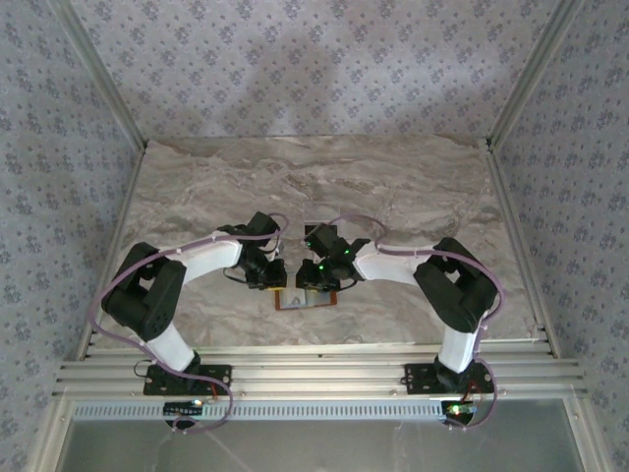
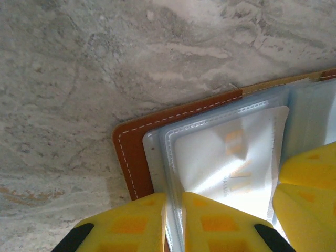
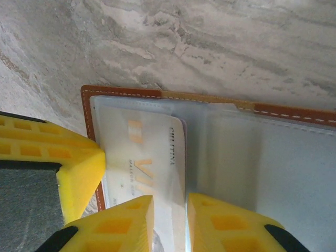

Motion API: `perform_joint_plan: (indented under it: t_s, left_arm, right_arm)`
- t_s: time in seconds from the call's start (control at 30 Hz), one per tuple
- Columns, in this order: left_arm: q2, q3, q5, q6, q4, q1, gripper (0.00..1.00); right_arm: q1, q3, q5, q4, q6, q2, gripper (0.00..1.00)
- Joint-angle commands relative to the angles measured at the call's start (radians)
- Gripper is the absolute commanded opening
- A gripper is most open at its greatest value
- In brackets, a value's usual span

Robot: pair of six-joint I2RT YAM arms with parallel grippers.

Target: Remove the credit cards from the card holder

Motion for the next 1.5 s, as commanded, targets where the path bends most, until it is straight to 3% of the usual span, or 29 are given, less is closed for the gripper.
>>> perform_joint_plan:
  t_s: [0.0,0.27,0.53,1.1,1.47]
  left_arm:
    - [0.022,-0.027,-0.020,0.011,-0.036,-0.008,0.16]
    - [0.049,-0.015,-0.020,0.011,-0.047,-0.022,0.15]
    - [0.058,-0.011,-0.025,0.006,-0.056,-0.026,0.15]
    - [0.052,-0.003,-0.025,-0.015,-0.067,-0.039,0.15]
    - [0.058,-0.006,-0.068,-0.013,-0.087,-0.044,0.15]
  right_arm:
    - [-0.002,0.007,-0.022,-0.001,0.007,0.018,0.25]
    - [-0.003,0.004,-0.061,0.019,-0.006,0.028,0.25]
    - [-0.006,-0.034,-0.107,0.111,0.006,-0.020,0.19]
    - [-0.030,-0.182,-0.232,0.545,0.123,-0.022,0.16]
    - [-0.057,-0.273,-0.226,0.623,0.168,-0.033,0.13]
